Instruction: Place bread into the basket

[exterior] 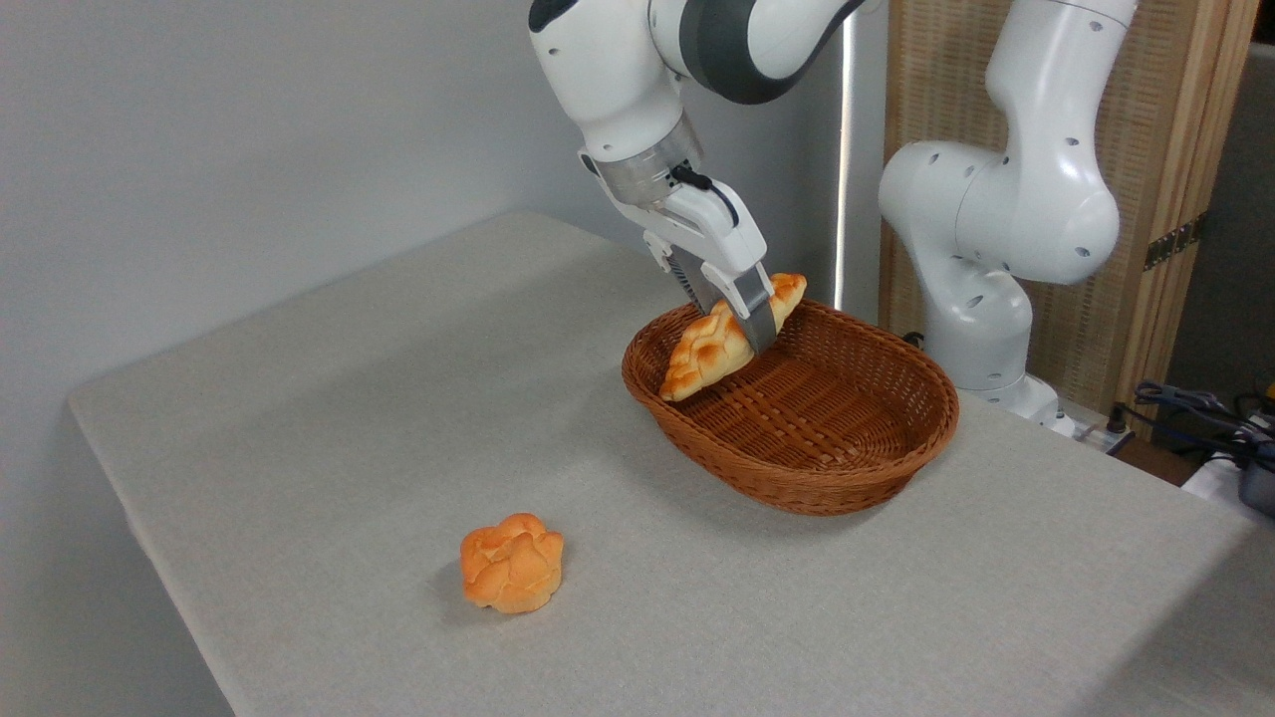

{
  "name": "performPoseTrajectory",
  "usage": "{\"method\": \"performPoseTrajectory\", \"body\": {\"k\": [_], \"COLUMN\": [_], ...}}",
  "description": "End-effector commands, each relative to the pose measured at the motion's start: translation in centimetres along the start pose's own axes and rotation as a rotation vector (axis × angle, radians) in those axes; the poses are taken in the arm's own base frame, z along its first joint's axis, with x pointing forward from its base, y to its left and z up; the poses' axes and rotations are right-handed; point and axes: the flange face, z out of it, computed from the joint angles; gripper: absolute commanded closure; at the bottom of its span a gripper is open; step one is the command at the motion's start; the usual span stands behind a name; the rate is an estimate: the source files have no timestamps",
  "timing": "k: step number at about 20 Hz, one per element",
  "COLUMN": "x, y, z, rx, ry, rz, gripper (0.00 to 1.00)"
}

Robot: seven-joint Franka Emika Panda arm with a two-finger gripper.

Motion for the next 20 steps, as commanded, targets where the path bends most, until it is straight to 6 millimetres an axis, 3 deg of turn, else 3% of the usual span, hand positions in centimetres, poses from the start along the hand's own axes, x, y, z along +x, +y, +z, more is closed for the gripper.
{"method": "performPoseTrajectory", "body": {"k": [1, 15, 17, 20], "x": [0.2, 0.4, 0.6, 1.0], "y": [-0.3, -0.1, 0.1, -0.1], "z": [-0.1, -0.7, -2.4, -7.5], "rx": [-0.007, 0.006, 0.029, 0.087], "ry": [0.021, 0.029, 0.055, 0.131], "rz": [-0.01, -0.004, 0.001, 0.023], "gripper": [0.0, 0.0, 0.0, 0.0]}}
